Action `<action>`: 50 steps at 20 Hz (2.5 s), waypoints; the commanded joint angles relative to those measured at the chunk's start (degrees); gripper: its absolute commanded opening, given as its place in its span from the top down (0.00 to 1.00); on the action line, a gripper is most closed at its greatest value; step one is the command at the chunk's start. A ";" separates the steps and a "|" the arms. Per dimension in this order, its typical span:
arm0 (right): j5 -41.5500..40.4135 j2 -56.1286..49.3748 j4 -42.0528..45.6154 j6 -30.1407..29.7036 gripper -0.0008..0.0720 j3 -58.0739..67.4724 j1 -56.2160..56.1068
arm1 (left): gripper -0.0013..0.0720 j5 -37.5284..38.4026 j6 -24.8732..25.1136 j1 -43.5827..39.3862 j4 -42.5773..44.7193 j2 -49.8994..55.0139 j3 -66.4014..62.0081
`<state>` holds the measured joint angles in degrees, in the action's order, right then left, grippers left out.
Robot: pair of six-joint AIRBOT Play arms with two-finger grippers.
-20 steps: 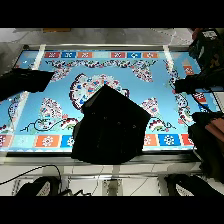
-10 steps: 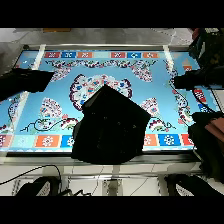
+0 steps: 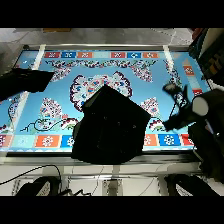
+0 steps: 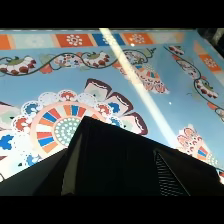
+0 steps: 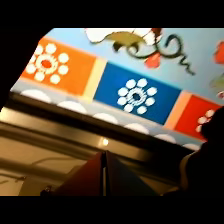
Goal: Fold the clothes and pants, and hang the long-sleeved shirts on hangers.
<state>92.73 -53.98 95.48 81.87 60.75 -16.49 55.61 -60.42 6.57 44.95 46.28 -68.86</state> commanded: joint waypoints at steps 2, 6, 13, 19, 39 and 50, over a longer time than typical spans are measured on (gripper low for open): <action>-1.95 4.15 -12.17 -3.98 0.94 -18.05 0.00 | 0.17 -0.04 0.02 0.04 0.00 -0.02 -0.02; -18.25 3.72 -6.58 -2.58 0.94 -19.80 0.09 | 0.17 -0.11 0.02 0.04 0.02 -0.04 -0.02; -24.98 2.62 -10.71 -5.22 0.94 -17.18 26.97 | 0.17 -0.09 0.02 0.07 0.02 -0.04 -0.02; -9.94 0.87 -46.95 -25.81 0.76 -32.87 32.85 | 0.17 -0.09 0.02 0.04 0.02 -0.02 -0.02; -35.98 -17.90 -59.30 -18.36 0.32 -39.19 14.53 | 0.17 1.20 -0.17 0.02 0.07 0.02 -0.02; -38.86 -17.79 -79.23 -34.56 0.94 -39.19 14.53 | 0.17 12.63 -0.22 -0.20 13.99 0.20 2.56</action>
<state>52.80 -71.79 26.55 53.89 21.52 -1.91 65.69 -60.51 6.50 57.21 46.46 -66.98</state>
